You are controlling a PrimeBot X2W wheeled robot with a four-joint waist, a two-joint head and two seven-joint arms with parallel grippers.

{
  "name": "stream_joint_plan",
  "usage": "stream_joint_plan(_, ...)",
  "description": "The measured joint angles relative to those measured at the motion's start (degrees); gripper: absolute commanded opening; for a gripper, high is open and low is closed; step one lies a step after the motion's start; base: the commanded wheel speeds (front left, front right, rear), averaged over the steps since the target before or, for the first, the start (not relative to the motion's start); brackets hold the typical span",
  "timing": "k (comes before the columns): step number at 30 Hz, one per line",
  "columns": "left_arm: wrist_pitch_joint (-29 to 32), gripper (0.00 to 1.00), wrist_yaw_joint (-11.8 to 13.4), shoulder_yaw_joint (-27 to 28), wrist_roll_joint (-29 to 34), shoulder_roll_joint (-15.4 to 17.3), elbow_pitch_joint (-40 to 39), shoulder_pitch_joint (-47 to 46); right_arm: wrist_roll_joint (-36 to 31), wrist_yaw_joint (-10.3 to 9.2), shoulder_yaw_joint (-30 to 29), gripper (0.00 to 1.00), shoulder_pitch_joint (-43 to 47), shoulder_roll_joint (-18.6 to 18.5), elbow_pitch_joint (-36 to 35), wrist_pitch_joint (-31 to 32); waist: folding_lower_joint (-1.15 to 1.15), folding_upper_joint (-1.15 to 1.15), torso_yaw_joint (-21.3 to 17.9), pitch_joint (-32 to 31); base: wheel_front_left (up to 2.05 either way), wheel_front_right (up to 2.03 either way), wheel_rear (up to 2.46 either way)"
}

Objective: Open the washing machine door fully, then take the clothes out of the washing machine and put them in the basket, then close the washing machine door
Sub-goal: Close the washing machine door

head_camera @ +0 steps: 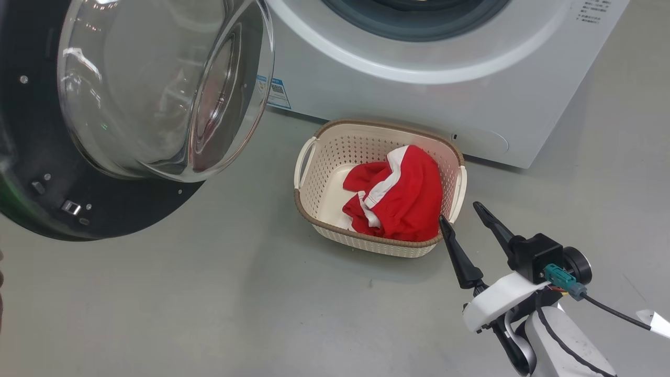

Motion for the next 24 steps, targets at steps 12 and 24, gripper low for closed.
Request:
stream_joint_plan(12,8.75,0.00,-0.96,-1.66,-2.88,-0.08,-0.33,0.16,0.01,0.04,-0.19,1.00,0.07,0.03,0.31,0.00,0.00,0.00,-0.20,-0.21,0.00,0.00,0.00)
stream_joint_plan(24,21.56,0.00,-2.00,-4.08,-8.25,-1.43,-4.15,1.64,0.36,0.07,-0.18,1.00,0.07,0.24,0.79,0.00,0.00,0.00,-0.73,-0.55,0.00,0.00,0.00)
